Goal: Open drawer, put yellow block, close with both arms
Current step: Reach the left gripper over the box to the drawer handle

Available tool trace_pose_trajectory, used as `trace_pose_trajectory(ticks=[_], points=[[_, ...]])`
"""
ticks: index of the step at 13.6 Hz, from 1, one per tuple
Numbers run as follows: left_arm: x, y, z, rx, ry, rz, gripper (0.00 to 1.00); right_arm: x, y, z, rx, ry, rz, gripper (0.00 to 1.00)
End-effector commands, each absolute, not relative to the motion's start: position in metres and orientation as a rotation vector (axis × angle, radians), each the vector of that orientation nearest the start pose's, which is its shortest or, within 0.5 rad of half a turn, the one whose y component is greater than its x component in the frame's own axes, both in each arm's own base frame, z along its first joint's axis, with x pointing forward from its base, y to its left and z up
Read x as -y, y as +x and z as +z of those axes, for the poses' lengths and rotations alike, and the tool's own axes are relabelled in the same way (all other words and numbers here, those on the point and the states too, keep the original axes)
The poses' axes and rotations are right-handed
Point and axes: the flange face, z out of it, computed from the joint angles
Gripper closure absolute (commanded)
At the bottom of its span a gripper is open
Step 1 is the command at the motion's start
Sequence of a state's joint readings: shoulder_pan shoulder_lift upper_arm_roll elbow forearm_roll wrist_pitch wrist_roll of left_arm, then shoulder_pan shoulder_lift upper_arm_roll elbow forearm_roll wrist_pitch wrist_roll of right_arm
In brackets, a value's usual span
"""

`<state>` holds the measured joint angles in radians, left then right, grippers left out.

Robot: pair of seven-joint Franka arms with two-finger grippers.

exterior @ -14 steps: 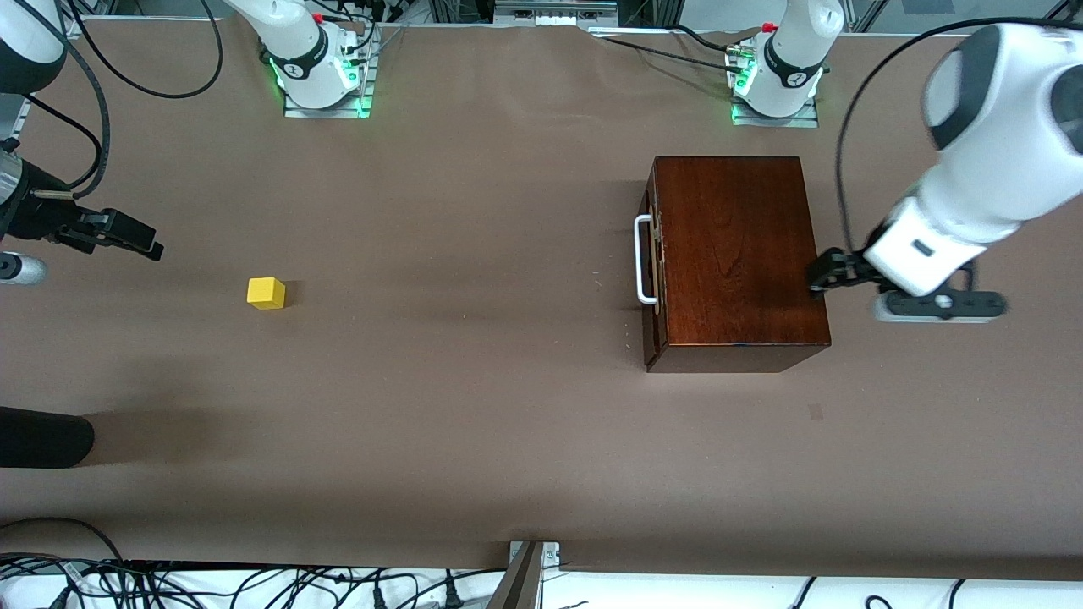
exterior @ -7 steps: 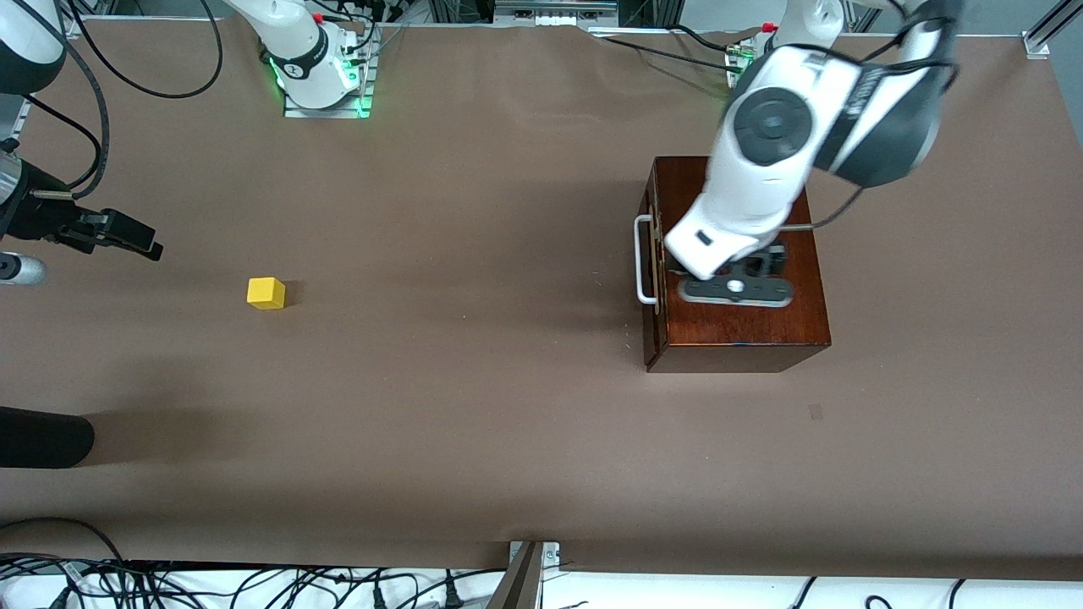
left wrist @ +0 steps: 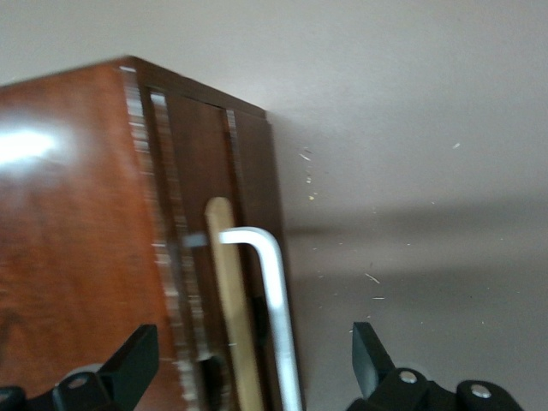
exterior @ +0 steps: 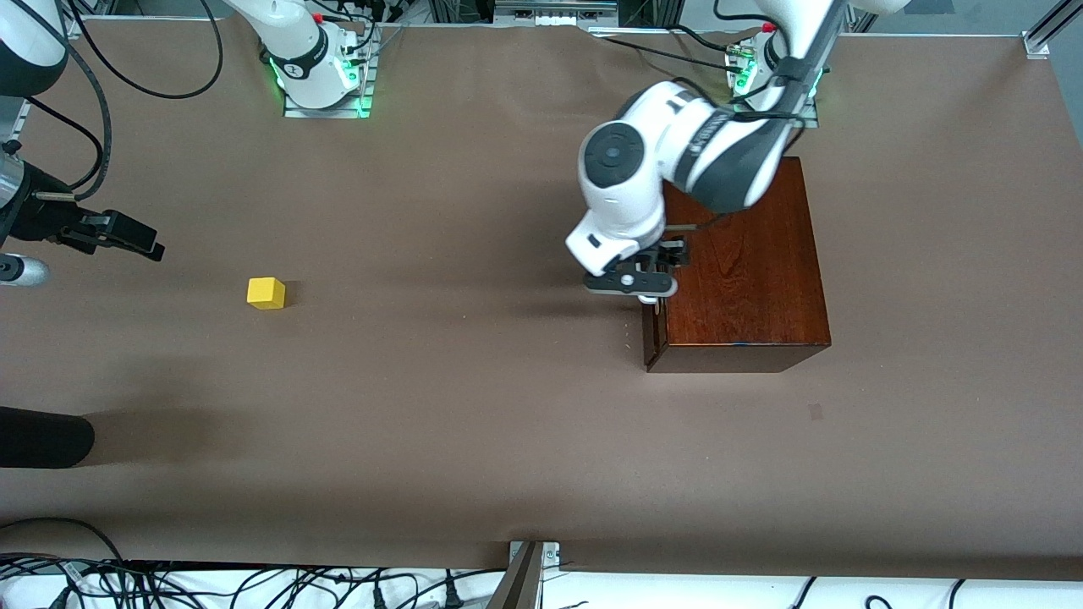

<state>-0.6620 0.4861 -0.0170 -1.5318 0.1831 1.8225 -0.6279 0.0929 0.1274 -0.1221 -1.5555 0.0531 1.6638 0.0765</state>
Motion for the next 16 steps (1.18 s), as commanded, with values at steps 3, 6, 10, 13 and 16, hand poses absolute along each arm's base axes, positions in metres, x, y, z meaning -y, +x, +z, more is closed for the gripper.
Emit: trace_pose_trajectory(ticks=[3,6,10,13,16], points=[[0.442,0.516,0.367,-0.090,-2.870,0.009,0.00,0.007,0.598,0.568,-0.175,-3.100,0.043,0.00],[0.468,0.493,0.340,-0.042,-2.834,0.010,0.00,0.008,0.600,0.563,-0.176,-3.101,0.055,0.00],[0.457,0.499,0.325,-0.065,-2.781,-0.004,0.00,0.007,0.600,0.563,-0.176,-3.101,0.057,0.00],[0.448,0.505,0.320,-0.055,-2.765,0.015,0.00,0.006,0.600,0.563,-0.173,-3.103,0.055,0.00],[0.441,0.511,0.307,-0.061,-2.725,0.002,0.00,0.006,0.599,0.562,-0.173,-3.103,0.060,0.00]])
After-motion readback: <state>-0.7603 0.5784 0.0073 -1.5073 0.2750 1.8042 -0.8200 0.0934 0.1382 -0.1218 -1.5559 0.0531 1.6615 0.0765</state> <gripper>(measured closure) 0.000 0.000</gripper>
